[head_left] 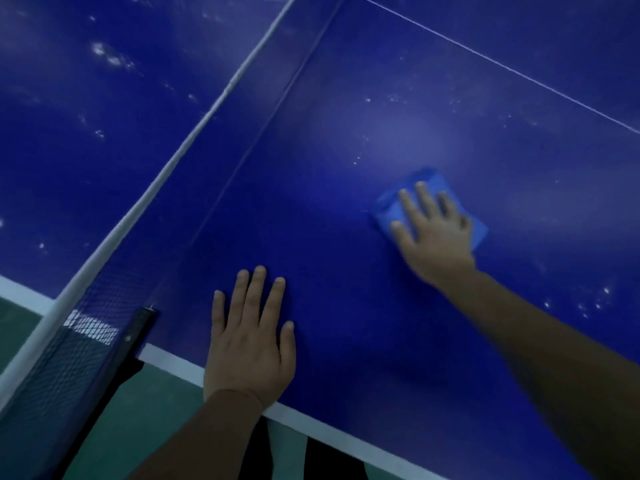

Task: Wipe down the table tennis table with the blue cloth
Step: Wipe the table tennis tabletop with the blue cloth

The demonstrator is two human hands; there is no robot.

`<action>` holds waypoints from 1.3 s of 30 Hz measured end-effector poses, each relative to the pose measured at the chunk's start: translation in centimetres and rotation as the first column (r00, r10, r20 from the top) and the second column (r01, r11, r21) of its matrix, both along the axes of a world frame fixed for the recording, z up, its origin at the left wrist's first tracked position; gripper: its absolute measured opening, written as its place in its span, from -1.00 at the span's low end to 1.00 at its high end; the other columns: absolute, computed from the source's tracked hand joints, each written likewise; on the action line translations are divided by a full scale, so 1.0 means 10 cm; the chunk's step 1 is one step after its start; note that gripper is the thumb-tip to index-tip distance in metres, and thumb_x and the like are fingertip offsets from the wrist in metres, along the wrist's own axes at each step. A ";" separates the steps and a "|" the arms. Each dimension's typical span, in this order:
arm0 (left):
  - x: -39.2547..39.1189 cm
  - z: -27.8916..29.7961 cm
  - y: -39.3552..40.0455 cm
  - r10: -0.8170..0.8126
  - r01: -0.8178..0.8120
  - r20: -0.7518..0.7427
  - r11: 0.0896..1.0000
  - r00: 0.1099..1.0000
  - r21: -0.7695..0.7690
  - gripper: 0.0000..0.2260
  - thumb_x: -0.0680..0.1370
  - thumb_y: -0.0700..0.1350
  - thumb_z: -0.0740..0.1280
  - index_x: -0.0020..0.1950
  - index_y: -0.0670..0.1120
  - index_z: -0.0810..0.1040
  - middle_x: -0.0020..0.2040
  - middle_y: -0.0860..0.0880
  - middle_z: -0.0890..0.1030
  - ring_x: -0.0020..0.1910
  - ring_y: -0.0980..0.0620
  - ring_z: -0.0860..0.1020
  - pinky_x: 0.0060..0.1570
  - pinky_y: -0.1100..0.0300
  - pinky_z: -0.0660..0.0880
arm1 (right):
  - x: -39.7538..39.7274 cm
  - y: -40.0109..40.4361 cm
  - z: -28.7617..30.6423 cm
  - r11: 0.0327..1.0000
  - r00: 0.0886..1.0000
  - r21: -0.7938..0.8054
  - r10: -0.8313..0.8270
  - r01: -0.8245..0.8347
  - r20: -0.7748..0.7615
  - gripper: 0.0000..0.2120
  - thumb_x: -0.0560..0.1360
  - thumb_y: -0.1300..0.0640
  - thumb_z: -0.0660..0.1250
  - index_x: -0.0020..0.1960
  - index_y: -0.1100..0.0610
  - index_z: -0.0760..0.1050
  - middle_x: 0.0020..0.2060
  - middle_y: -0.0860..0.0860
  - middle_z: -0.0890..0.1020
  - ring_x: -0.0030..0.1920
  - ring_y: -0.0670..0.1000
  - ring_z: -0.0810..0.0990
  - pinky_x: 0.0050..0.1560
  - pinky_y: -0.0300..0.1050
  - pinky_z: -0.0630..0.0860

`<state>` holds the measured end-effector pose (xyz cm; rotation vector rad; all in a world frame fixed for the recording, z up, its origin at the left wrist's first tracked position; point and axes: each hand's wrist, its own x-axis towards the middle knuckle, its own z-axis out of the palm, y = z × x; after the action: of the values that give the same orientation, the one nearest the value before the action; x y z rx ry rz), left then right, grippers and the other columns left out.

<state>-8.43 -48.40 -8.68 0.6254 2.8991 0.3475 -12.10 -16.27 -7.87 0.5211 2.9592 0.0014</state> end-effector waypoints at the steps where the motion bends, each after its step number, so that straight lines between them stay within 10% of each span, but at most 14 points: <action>1: 0.00 0.01 0.01 0.035 -0.035 0.009 0.999 0.999 0.015 -0.44 0.62 0.10 0.02 0.59 -0.08 0.18 0.61 -0.07 0.10 0.61 -0.04 -0.02 0.54 -0.14 -0.09 | -0.01 0.13 0.01 0.999 0.999 -0.002 -0.052 0.052 -0.010 -0.36 0.57 -0.30 -0.13 0.58 -0.12 0.18 0.59 -0.05 0.19 0.54 0.21 0.18 0.37 0.29 0.22; 6: -0.10 0.06 0.10 0.345 -0.347 0.050 0.937 0.937 0.032 -0.41 0.63 0.10 -0.05 0.60 -0.14 0.01 0.62 -0.06 0.00 0.61 0.00 -0.12 0.54 -0.07 -0.20 | -0.22 -0.70 -0.08 0.992 0.989 -0.030 0.118 -0.121 -0.087 -0.39 0.59 -0.24 -0.06 0.59 -0.07 0.17 0.60 0.00 0.17 0.57 0.27 0.09 0.49 0.40 0.02; 12: -0.09 0.04 0.12 0.295 -0.295 -0.023 0.955 0.955 -0.013 -0.45 0.63 0.08 0.01 0.59 -0.11 0.14 0.62 -0.12 0.08 0.61 -0.11 -0.05 0.54 -0.12 -0.19 | -0.95 -1.53 -0.10 0.774 0.785 -0.134 0.605 -0.619 -0.129 -0.47 0.64 -0.21 -0.06 0.59 -0.15 0.14 0.60 -0.07 0.13 0.60 0.18 0.00 0.52 0.36 -0.13; 17: -0.12 0.06 0.13 0.269 -0.269 0.004 0.963 0.963 -0.032 -0.49 0.63 0.06 0.02 0.57 -0.04 0.25 0.60 -0.07 0.15 0.60 -0.11 0.01 0.53 -0.18 -0.08 | -1.64 -0.19 -0.07 0.985 0.982 -0.033 0.163 -0.167 -0.100 -0.45 0.63 -0.18 -0.05 0.60 -0.12 0.10 0.61 -0.03 0.13 0.58 0.25 0.08 0.48 0.42 0.00; 21: -0.12 0.08 0.14 0.283 -0.283 0.025 0.959 0.959 -0.016 -0.49 0.63 0.05 0.03 0.57 -0.04 0.26 0.60 -0.07 0.16 0.60 -0.12 0.02 0.53 -0.19 -0.07 | -1.64 0.11 -0.04 0.966 0.970 -0.135 -0.231 0.219 -0.081 -0.42 0.63 -0.22 -0.15 0.62 -0.13 -0.01 0.63 -0.07 -0.01 0.60 0.21 -0.08 0.50 0.41 -0.12; 24: -0.12 0.08 0.15 0.285 -0.285 0.020 0.959 0.958 -0.007 -0.49 0.62 0.04 0.03 0.57 -0.04 0.26 0.60 -0.07 0.16 0.60 -0.11 0.02 0.53 -0.18 -0.08 | -1.33 -0.63 -0.06 0.983 0.983 -0.102 0.139 -0.151 -0.118 -0.44 0.64 -0.19 -0.08 0.62 -0.11 0.06 0.62 -0.03 0.08 0.59 0.24 0.02 0.49 0.42 -0.09; 27: -0.12 0.06 0.14 0.283 -0.283 0.000 0.959 0.959 -0.018 -0.49 0.61 0.05 0.03 0.56 -0.05 0.28 0.59 -0.08 0.17 0.60 -0.12 0.03 0.53 -0.18 -0.07 | -1.04 -0.80 -0.08 0.799 0.804 -0.096 0.588 -0.594 -0.081 -0.46 0.64 -0.20 -0.08 0.59 -0.12 0.14 0.60 -0.05 0.16 0.59 0.21 0.07 0.51 0.39 -0.04; 31: -0.13 0.07 0.15 0.289 -0.289 -0.008 0.957 0.957 -0.009 -0.49 0.61 0.03 0.03 0.56 -0.07 0.29 0.58 -0.11 0.20 0.59 -0.14 0.06 0.52 -0.19 -0.06 | -1.41 0.26 -0.04 0.993 0.990 -0.012 0.112 -0.114 -0.085 -0.40 0.59 -0.19 -0.11 0.60 -0.10 0.12 0.61 -0.02 0.13 0.57 0.24 0.10 0.48 0.38 0.04; 34: -0.11 0.06 0.14 0.285 -0.285 -0.002 0.958 0.959 -0.013 -0.49 0.62 0.03 0.02 0.56 -0.07 0.27 0.58 -0.11 0.20 0.59 -0.14 0.06 0.52 -0.21 -0.04 | -1.44 0.72 0.03 0.931 0.933 -0.135 -0.351 0.338 -0.083 -0.40 0.60 -0.24 -0.16 0.62 -0.14 -0.01 0.62 -0.06 0.01 0.60 0.21 -0.05 0.50 0.40 -0.09; 36: -0.12 0.07 0.13 0.288 -0.287 0.005 0.957 0.958 -0.023 -0.49 0.61 0.03 0.03 0.56 -0.07 0.28 0.58 -0.11 0.21 0.59 -0.15 0.06 0.52 -0.22 -0.03 | -1.39 0.38 -0.01 0.935 0.932 -0.126 -0.346 0.332 -0.109 -0.42 0.62 -0.21 -0.12 0.62 -0.12 0.00 0.62 -0.05 0.02 0.60 0.23 -0.03 0.49 0.43 -0.08; 39: -0.12 0.10 0.17 0.284 -0.284 0.019 0.959 0.959 -0.028 -0.48 0.61 0.04 0.03 0.55 -0.08 0.31 0.58 -0.12 0.22 0.58 -0.17 0.08 0.52 -0.21 -0.03 | -1.14 -0.45 -0.06 0.987 0.983 -0.078 0.129 -0.140 -0.132 -0.45 0.63 -0.18 -0.06 0.60 -0.10 0.10 0.60 -0.02 0.14 0.58 0.25 0.08 0.48 0.41 -0.03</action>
<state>-9.61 -46.73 -7.66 0.1966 2.9669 0.3487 -23.49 -20.75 -8.45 0.3202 3.0948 -0.1509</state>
